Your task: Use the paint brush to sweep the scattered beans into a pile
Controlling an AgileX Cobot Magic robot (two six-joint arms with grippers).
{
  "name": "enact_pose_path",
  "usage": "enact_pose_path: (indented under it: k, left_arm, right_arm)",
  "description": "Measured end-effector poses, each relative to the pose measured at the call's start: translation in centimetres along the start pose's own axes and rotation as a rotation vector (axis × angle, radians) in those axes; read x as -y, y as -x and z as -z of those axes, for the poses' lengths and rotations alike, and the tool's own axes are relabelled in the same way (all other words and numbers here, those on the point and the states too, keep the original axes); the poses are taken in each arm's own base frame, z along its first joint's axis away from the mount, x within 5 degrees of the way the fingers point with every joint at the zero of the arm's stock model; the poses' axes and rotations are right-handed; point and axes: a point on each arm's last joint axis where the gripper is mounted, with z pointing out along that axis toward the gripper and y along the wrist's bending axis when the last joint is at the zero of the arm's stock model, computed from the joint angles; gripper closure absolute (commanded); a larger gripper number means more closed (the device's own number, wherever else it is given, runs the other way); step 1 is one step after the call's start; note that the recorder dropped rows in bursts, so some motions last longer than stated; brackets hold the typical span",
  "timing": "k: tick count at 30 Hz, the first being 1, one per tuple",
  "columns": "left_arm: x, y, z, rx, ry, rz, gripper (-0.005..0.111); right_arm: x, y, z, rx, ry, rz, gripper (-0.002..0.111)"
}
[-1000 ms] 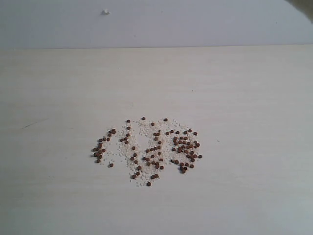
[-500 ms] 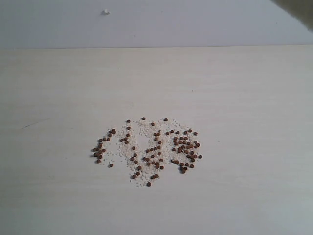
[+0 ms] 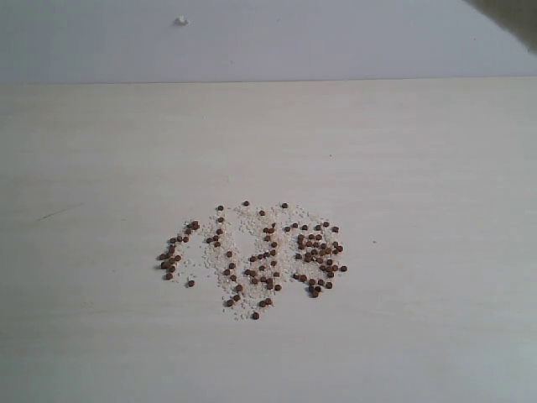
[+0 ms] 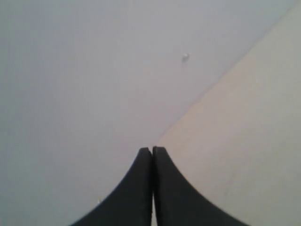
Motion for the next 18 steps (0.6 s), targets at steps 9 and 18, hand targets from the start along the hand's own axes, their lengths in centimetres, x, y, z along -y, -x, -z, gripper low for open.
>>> enact_pose_path:
  k: [9,18]
  left_arm:
    - [1.2,-1.3,0.2,-0.143,-0.126,-0.008,0.107]
    - [1.3,-1.5,0.3,-0.155,-0.136,-0.005,0.107]
  right_arm:
    - [0.0,0.0,0.0,0.000,0.000,-0.001,0.108]
    - [0.0,0.0,0.0,0.000,0.000,-0.001,0.108]
